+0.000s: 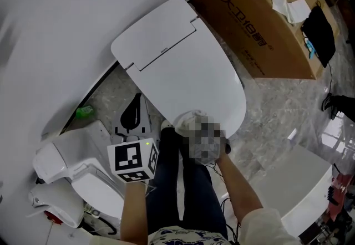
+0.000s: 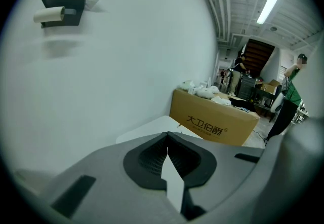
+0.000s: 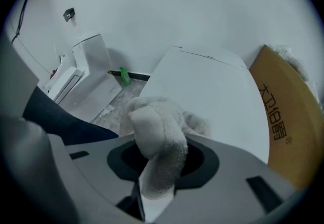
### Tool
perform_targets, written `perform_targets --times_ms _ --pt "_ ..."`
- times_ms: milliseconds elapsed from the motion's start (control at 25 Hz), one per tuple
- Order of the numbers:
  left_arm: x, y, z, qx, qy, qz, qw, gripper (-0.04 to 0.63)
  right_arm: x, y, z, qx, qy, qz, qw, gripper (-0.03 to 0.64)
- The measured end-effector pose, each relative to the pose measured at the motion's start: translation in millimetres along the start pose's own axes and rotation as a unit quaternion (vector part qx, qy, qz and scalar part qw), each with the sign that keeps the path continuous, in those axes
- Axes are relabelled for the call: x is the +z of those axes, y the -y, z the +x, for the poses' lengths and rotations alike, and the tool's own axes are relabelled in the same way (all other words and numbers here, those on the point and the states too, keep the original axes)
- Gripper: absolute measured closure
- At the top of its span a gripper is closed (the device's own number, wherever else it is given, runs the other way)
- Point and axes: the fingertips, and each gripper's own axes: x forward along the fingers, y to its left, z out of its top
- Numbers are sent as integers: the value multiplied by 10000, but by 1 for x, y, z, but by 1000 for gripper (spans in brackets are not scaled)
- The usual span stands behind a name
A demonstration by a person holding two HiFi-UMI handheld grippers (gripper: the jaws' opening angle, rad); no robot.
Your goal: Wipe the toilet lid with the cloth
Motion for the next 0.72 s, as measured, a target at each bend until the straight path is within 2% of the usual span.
perform_targets --times_ms 160,560,720 --pt "3 11 7 -42 -7 60 10000 588 -22 6 -8 47 -62 -163 9998 495" --pt "8 36 22 -149 -63 191 9997 588 -68 48 -25 -28 -152 -145 9998 492" --pt "10 47 28 -186 -74 246 9995 588 -81 71 -30 -172 -175 68 9997 491"
